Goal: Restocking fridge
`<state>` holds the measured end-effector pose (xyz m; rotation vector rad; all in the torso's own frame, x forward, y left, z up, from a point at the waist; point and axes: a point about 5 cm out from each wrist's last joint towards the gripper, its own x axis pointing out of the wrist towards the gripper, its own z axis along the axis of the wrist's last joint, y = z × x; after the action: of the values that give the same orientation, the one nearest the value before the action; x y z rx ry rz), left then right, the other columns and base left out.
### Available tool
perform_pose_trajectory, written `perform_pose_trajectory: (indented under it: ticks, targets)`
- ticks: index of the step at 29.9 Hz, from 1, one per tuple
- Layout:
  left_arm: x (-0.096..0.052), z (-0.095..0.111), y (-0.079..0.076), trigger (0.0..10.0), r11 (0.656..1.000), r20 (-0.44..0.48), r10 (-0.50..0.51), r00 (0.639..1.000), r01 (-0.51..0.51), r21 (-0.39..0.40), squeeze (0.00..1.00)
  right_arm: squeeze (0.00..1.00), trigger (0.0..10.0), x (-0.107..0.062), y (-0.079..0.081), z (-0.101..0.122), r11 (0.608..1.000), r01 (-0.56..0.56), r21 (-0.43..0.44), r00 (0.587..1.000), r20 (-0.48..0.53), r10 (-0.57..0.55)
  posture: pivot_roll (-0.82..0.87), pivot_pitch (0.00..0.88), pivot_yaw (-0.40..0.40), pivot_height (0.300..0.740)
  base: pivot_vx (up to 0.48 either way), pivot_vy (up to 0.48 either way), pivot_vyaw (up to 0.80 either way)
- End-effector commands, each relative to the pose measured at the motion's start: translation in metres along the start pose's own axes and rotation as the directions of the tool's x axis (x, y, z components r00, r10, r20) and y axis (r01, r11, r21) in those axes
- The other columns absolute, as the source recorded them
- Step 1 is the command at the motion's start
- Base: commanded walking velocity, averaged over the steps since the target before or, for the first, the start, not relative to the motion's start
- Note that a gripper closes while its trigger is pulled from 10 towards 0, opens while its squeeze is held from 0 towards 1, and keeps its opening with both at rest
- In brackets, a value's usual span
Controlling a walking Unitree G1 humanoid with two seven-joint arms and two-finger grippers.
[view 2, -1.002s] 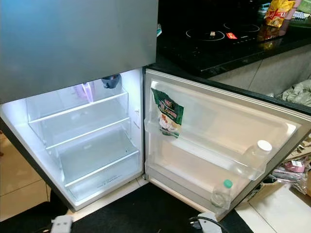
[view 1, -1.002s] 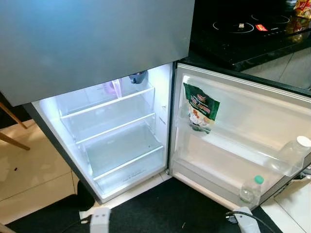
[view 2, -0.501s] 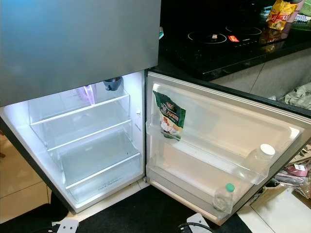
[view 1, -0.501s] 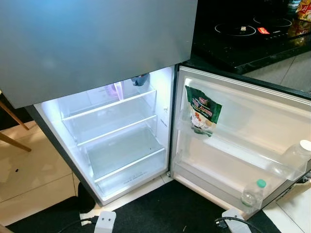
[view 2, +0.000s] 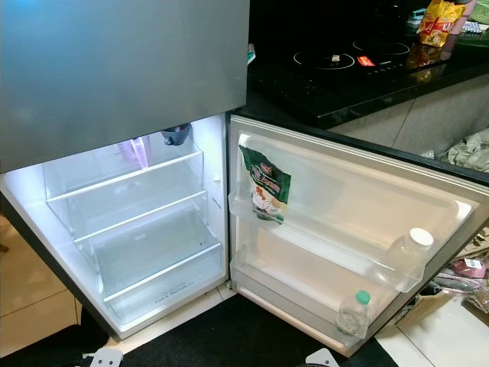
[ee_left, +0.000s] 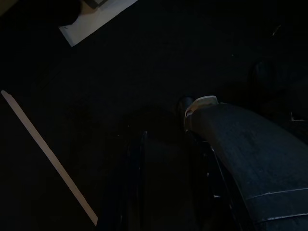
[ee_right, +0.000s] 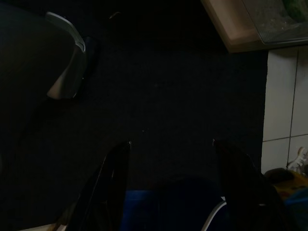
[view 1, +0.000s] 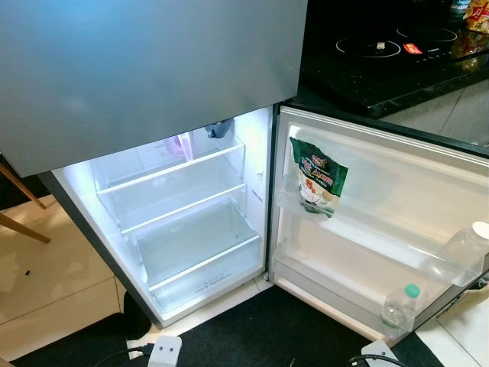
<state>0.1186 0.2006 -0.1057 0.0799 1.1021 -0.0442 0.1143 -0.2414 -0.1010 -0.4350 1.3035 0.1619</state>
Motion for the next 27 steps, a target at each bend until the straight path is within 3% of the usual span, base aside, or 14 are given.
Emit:
perform_pose_trajectory:
  ticks: [1, 9, 27]
  targets:
    - [-0.0023, -0.0115, 0.0026, 10.0, 1.000, -0.045, 0.000, 0.999, 0.000, 0.009, 0.00, 0.00, 10.0, 0.0004, 0.0025, 0.0051, 1.000, -0.002, 0.007, 1.000, 0.020, 0.001, -0.04, 0.000, 0.009, 0.740, 0.000, 0.000, 0.00]
    - [-0.0030, -0.0146, 0.0026, 10.0, 1.000, -0.061, -0.009, 0.998, 0.011, 0.026, 0.00, 0.00, 10.0, 0.0010, 0.0063, 0.0132, 1.000, -0.005, 0.005, 0.999, 0.037, 0.004, -0.03, 0.000, 0.019, 0.740, 0.000, 0.000, 0.00]
    - [-0.0024, -0.0146, -0.0018, 10.0, 0.999, -0.063, -0.026, 0.998, 0.029, 0.034, 0.00, 0.00, 10.0, 0.0011, 0.0079, 0.0072, 1.000, -0.010, 0.005, 1.000, 0.019, 0.010, -0.04, 0.000, 0.017, 0.740, 0.000, 0.000, 0.00]
